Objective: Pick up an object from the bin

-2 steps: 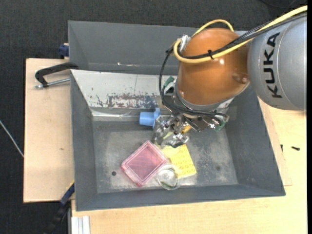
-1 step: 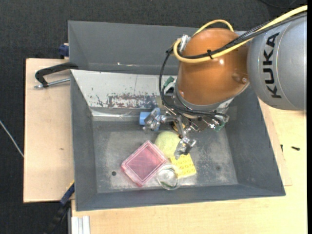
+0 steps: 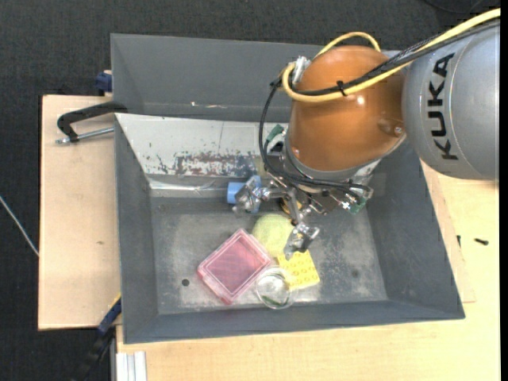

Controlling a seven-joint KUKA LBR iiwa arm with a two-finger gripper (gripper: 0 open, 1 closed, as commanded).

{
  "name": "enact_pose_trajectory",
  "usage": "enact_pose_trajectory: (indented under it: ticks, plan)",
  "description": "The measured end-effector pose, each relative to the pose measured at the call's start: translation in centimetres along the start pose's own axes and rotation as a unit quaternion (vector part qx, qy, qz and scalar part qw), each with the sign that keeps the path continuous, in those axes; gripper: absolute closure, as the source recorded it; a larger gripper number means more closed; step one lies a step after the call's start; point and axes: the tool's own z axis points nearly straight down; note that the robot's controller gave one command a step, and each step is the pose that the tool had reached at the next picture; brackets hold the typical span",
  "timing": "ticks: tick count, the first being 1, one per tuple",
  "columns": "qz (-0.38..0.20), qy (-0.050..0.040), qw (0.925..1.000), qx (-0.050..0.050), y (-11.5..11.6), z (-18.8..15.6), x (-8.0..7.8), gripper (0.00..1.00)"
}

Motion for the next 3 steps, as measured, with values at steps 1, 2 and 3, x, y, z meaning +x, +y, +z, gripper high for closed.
enact_pose_trajectory:
  ticks: [1,2,3]
  plan:
    - [0.000,-0.0001,1.0000,0.000,0.0,0.0,0.0,0.00]
    - [0.010,-0.0013,1.0000,0.002,2.4,5.6,-2.8,0.00]
    - [0.008,0.0020,1.0000,-0.002,3.6,9.0,-4.6,0.00]
